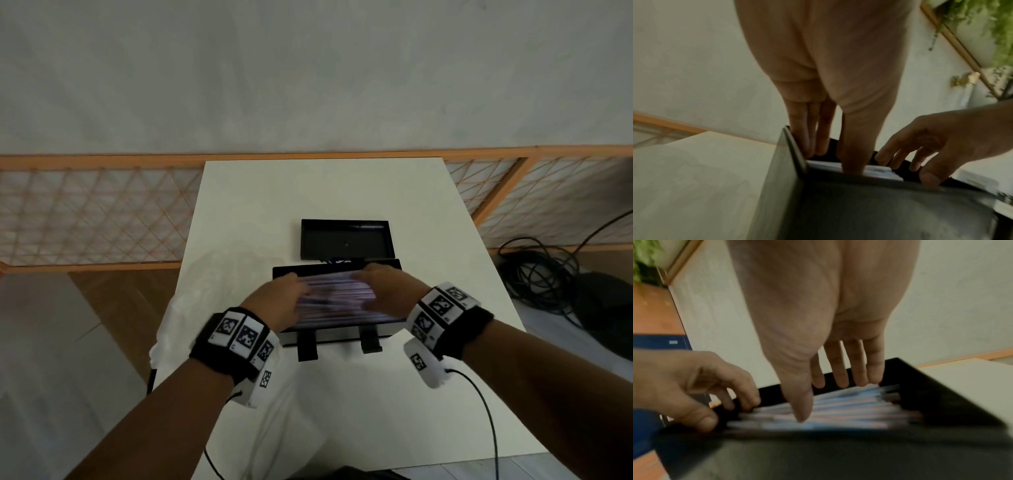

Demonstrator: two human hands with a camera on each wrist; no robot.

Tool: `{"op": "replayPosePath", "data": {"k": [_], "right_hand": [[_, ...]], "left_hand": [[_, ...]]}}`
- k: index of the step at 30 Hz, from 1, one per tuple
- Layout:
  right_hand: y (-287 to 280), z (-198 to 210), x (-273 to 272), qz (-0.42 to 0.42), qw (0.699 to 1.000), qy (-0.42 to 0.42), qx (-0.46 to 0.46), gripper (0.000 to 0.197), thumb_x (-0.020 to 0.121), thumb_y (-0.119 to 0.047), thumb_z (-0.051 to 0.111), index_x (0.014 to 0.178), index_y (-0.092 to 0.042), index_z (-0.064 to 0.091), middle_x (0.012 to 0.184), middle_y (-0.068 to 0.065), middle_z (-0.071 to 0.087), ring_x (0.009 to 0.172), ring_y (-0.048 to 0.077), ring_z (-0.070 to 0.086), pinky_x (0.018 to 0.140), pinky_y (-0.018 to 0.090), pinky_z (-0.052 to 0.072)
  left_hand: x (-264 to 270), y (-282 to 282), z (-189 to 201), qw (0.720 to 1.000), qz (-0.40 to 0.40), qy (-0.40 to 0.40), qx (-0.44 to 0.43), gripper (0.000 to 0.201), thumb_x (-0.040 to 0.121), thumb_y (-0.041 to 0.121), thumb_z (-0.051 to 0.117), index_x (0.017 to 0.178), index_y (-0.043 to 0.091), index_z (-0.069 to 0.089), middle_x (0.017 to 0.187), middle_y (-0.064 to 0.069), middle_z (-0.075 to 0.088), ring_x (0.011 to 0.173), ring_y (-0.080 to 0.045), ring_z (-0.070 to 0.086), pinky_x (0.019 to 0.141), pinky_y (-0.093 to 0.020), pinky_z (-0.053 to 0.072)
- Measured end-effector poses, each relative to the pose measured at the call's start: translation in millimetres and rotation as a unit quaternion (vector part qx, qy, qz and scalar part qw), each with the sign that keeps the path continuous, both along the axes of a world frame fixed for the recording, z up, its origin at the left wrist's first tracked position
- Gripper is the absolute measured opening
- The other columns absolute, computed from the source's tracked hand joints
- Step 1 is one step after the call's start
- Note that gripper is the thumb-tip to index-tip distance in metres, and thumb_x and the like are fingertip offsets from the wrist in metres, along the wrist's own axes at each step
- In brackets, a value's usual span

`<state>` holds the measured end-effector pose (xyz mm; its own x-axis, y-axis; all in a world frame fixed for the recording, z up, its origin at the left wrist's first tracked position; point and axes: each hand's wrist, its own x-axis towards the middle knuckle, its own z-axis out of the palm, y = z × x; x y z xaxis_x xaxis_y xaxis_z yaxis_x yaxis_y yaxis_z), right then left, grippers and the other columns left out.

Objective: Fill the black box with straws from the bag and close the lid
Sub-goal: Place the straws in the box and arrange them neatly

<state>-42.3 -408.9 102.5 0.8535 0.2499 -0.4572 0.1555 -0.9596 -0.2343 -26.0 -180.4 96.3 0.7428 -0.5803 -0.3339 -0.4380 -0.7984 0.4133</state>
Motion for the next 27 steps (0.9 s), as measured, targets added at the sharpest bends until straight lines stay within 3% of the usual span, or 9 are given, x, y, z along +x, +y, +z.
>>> {"op": "replayPosePath", "data": {"k": [6, 10, 13, 18, 22, 25, 27], "right_hand": [[-2, -16, -8, 0.009, 1.0, -0.002, -0.025, 0.057, 0.084, -0.019, 0.059, 0.137, -0.021, 0.04, 0.133, 0.013, 0.044, 0.118, 0.037, 0.049, 0.098, 0.041, 0.044], [-9, -13, -7, 0.006, 0.999, -0.018, -0.028, 0.064, 0.081, -0.026, 0.063, 0.14, -0.026, 0.037, 0.132, 0.007, 0.045, 0.122, 0.029, 0.044, 0.098, 0.04, 0.044], [-11, -11, -6, -0.004, 1.0, -0.013, -0.018, 0.073, 0.079, -0.032, 0.066, 0.142, -0.021, 0.031, 0.136, 0.007, 0.041, 0.125, 0.029, 0.041, 0.1, 0.04, 0.043], [-9, -22, -12, 0.011, 0.996, 0.019, -0.083, 0.069, 0.087, -0.033, 0.053, 0.144, -0.013, 0.021, 0.15, 0.012, 0.028, 0.13, 0.035, 0.039, 0.104, 0.045, 0.041], [-11, -22, -15, 0.024, 0.992, 0.018, -0.123, 0.06, 0.093, -0.037, 0.041, 0.144, -0.011, 0.022, 0.149, 0.012, 0.031, 0.13, 0.034, 0.04, 0.103, 0.045, 0.04], [-10, -21, -16, 0.028, 0.989, 0.026, -0.14, 0.061, 0.093, -0.038, 0.041, 0.144, -0.011, 0.022, 0.149, 0.011, 0.032, 0.131, 0.032, 0.04, 0.103, 0.045, 0.041], [-11, -17, -15, 0.018, 0.993, 0.033, -0.113, 0.061, 0.092, -0.038, 0.045, 0.143, -0.013, 0.026, 0.148, 0.009, 0.033, 0.13, 0.031, 0.04, 0.103, 0.045, 0.041]], "left_hand": [[4, -15, -16, 0.997, -0.016, 0.023, 0.073, 0.047, 0.084, 0.013, 0.06, 0.129, 0.01, 0.047, 0.132, -0.014, 0.05, 0.117, -0.029, 0.052, 0.097, -0.032, 0.043], [6, -12, -21, 0.999, 0.002, 0.013, 0.032, 0.053, 0.079, 0.021, 0.068, 0.128, 0.018, 0.05, 0.125, -0.013, 0.052, 0.112, -0.029, 0.054, 0.095, -0.037, 0.047], [6, -10, -18, 1.0, 0.006, 0.014, 0.004, 0.061, 0.078, 0.03, 0.069, 0.133, 0.021, 0.046, 0.119, -0.012, 0.05, 0.109, -0.028, 0.052, 0.094, -0.039, 0.046], [13, -13, -18, 0.998, -0.028, 0.024, 0.046, 0.043, 0.087, 0.028, 0.058, 0.129, 0.021, 0.052, 0.131, -0.006, 0.055, 0.116, -0.023, 0.054, 0.098, -0.031, 0.044], [12, -16, -16, 0.996, -0.028, 0.025, 0.084, 0.048, 0.091, 0.028, 0.054, 0.138, 0.024, 0.044, 0.142, -0.005, 0.046, 0.127, -0.023, 0.046, 0.104, -0.029, 0.037], [12, -12, -18, 0.998, -0.018, 0.031, 0.046, 0.045, 0.091, 0.027, 0.055, 0.135, 0.023, 0.048, 0.137, -0.003, 0.052, 0.123, -0.022, 0.05, 0.103, -0.03, 0.04], [11, -7, -17, 0.998, 0.009, 0.037, -0.046, 0.037, 0.09, 0.022, 0.055, 0.128, 0.021, 0.056, 0.127, -0.003, 0.06, 0.117, -0.02, 0.056, 0.1, -0.029, 0.043]]}}
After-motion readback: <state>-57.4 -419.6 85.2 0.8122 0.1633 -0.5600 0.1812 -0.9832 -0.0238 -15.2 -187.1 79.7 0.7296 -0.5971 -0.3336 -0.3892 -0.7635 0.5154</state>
